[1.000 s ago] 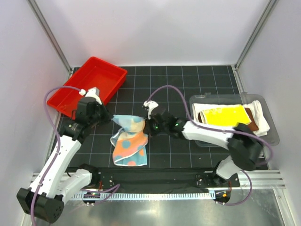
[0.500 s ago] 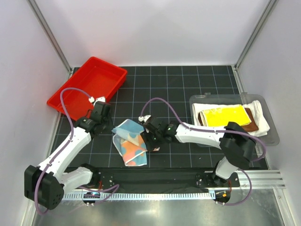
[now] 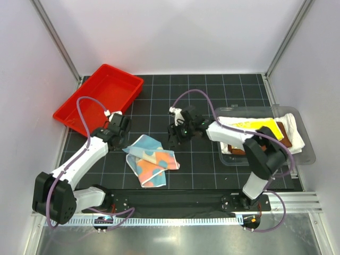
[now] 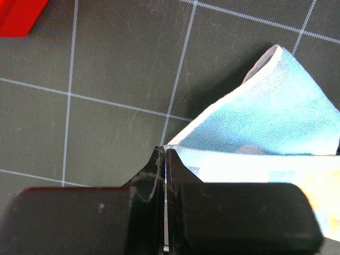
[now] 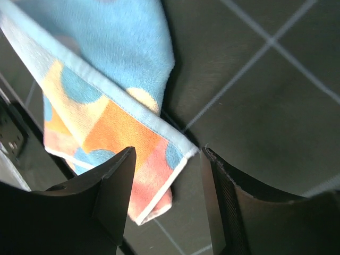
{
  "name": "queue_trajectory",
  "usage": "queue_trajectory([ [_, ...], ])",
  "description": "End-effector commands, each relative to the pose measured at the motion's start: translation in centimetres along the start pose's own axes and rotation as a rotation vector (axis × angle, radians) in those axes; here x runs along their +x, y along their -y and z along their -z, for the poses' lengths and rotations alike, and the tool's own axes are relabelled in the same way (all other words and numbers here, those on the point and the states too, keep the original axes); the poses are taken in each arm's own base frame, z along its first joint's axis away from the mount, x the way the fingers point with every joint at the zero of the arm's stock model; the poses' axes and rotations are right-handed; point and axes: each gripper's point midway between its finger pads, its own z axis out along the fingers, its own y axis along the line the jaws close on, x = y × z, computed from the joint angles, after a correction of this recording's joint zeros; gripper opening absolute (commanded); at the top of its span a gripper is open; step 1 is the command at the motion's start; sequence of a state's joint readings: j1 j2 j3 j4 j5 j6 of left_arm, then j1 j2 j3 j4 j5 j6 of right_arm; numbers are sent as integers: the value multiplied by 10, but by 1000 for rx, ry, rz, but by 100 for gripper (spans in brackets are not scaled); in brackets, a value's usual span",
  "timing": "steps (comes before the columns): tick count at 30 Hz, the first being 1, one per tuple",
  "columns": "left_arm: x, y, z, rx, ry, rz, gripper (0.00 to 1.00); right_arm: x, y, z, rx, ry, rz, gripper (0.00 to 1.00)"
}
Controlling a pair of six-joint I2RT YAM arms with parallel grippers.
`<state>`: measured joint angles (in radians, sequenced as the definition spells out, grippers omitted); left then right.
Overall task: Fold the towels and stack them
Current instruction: Flatten out the crumpled towel
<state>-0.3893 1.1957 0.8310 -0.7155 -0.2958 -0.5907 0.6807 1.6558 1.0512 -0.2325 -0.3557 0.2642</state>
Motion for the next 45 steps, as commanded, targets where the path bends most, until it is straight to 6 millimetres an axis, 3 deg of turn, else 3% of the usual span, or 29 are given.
queue_trajectory([
  [1,-18,6,5,22,54,14,0,-3,-24,-19,-190,-20,167,59],
  [3,-17,8,3,29,46,14,0,5,-18,-29,-238,-42,202,59],
  [8,-13,11,-1,42,27,5,0,-4,-8,-34,-429,-4,235,63],
  [14,-17,13,3,53,40,3,0,11,-4,-44,-545,-155,251,64],
  [20,-16,17,2,74,34,11,0,38,8,-45,-490,-252,198,61],
  [36,-16,25,0,109,20,13,0,77,11,-39,-445,-370,147,57],
  [40,-15,28,2,121,18,19,0,85,17,-44,-360,-389,151,50],
  [45,-16,27,5,128,27,29,0,89,29,-45,-226,-356,150,25],
])
